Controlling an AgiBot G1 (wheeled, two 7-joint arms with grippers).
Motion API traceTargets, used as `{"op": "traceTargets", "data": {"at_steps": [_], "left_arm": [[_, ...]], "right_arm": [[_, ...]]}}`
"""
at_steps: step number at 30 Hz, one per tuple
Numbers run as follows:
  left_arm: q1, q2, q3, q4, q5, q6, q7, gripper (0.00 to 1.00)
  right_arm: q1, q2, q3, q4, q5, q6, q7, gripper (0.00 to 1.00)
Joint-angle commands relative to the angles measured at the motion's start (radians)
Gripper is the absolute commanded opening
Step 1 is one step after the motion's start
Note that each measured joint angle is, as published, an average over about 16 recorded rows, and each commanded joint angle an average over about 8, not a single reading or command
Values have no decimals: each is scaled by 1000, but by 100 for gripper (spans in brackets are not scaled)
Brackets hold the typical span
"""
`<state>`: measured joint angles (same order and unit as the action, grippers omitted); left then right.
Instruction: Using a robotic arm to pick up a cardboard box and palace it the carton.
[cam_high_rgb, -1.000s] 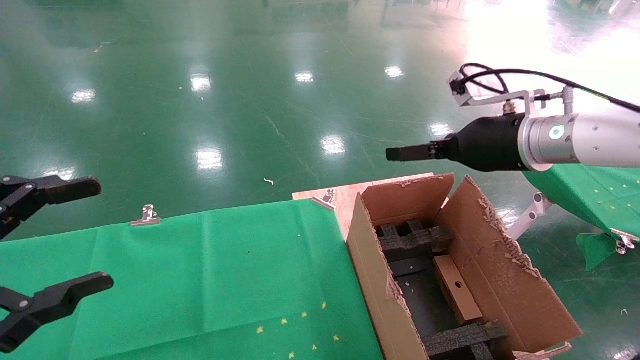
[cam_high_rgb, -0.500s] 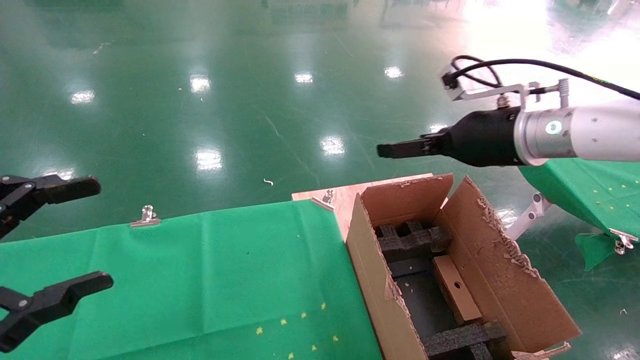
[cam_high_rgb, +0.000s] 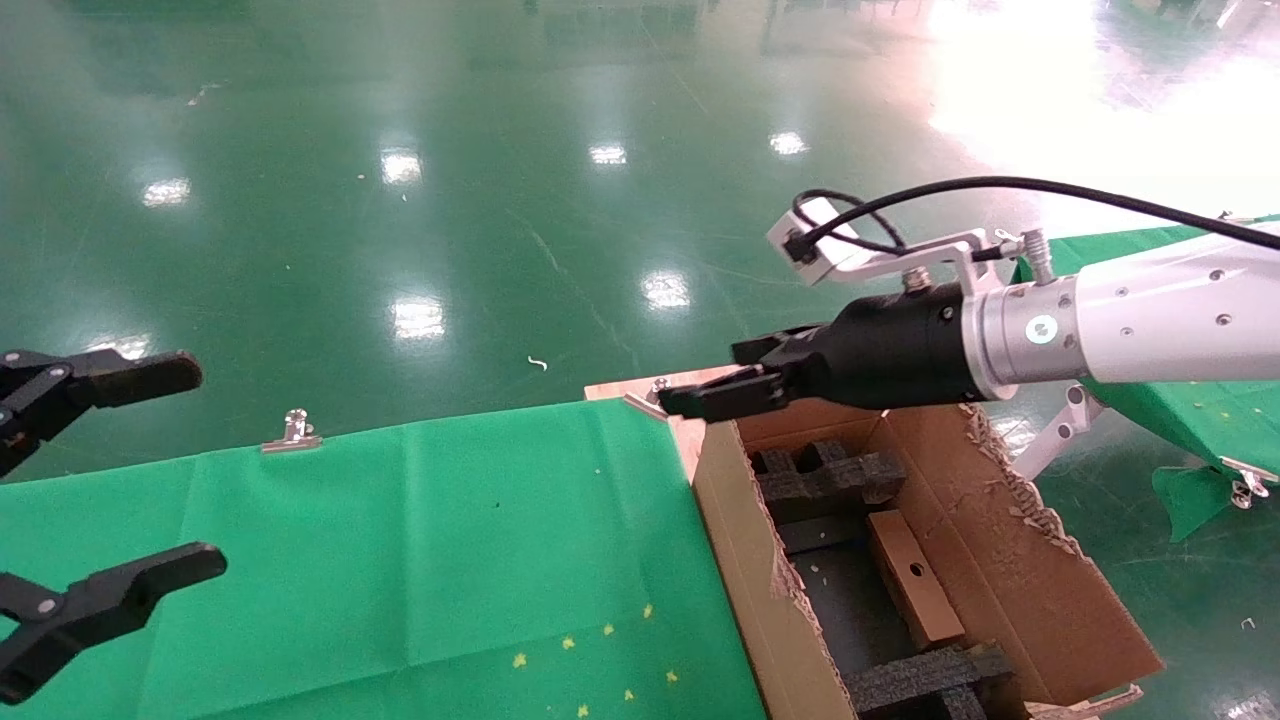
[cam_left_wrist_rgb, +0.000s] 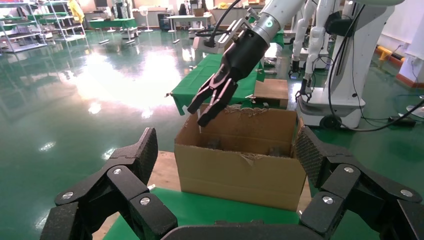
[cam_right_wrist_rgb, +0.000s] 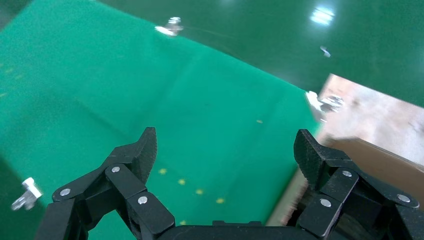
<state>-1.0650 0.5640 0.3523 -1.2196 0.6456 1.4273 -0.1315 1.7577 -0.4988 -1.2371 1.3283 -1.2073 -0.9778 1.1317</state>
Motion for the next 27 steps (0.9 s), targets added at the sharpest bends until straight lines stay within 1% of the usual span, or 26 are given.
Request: {"op": "traceTargets", "data": {"at_steps": [1, 27], "left_arm": [[0, 0, 0, 0, 0, 0, 0, 100], [0, 0, 0, 0, 0, 0, 0, 100]], "right_arm": [[-34, -6, 48, -2, 24, -26, -47, 100], [-476, -78, 667, -31, 332, -361, -658, 100]]}}
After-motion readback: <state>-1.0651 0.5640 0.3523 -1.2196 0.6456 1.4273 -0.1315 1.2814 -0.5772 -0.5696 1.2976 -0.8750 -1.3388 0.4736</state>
